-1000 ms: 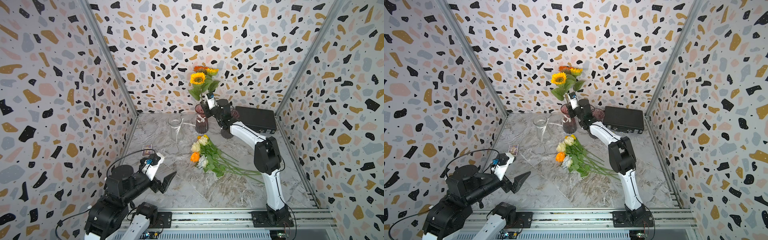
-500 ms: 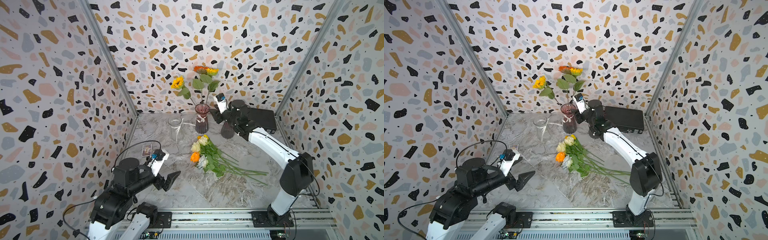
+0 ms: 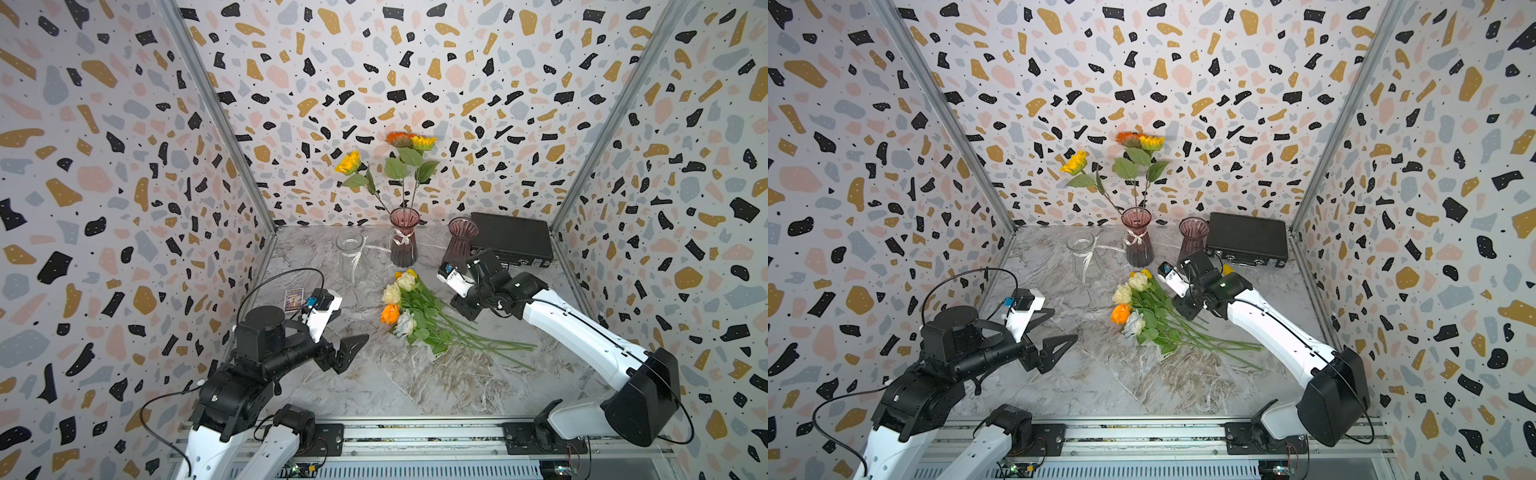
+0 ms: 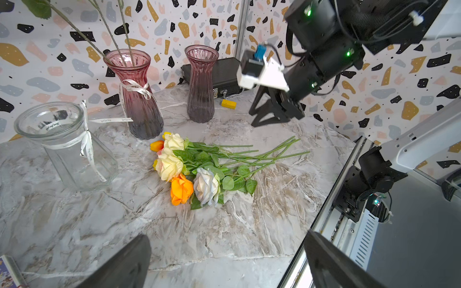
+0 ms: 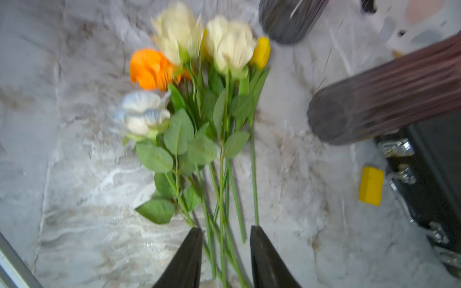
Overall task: Arrange the flowers in different vases according to their variety
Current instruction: Insert the flower into the vase, then pick up the flower at the center of the board.
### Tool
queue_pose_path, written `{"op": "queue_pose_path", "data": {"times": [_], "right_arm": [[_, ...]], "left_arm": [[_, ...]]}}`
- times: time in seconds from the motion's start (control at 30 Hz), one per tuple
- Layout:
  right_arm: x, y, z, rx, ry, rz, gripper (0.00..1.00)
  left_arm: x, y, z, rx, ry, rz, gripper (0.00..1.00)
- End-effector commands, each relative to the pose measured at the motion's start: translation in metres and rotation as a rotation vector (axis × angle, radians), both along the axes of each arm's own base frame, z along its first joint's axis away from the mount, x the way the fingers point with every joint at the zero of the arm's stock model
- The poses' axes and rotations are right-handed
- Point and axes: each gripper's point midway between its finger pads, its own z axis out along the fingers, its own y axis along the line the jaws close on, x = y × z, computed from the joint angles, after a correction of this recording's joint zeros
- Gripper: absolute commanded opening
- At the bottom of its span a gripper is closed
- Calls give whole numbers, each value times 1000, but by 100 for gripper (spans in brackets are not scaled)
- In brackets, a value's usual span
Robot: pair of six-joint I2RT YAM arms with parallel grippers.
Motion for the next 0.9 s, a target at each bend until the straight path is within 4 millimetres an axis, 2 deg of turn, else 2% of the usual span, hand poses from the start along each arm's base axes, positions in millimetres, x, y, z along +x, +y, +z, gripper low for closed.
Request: {"op": "queue_pose_path", "data": {"times": [0.0, 0.17, 0.27, 0.43, 0.53, 0.73, 0.87], "right_arm": [[-20, -12, -17, -79, 56, 5, 36], [-32, 1, -56, -173, 97, 56, 35], [-25, 5, -72, -191, 82, 34, 36], [9, 4, -73, -206, -68, -68, 39], [23, 5, -74, -222, -117, -92, 42], [30, 16, -97, -226, -73, -61, 44], [36, 18, -106, -218, -57, -66, 43]], "left_arm": [[3, -7, 11, -48, -27, -24, 100], [2, -6, 11, -48, -18, -18, 100], [1, -5, 9, -41, -1, -14, 100], [-1, -5, 3, -29, 58, -12, 100], [-2, -3, 1, -22, 66, -2, 100], [-6, 2, 1, -17, 38, 19, 100], [-7, 4, 0, -7, 40, 22, 100]]}}
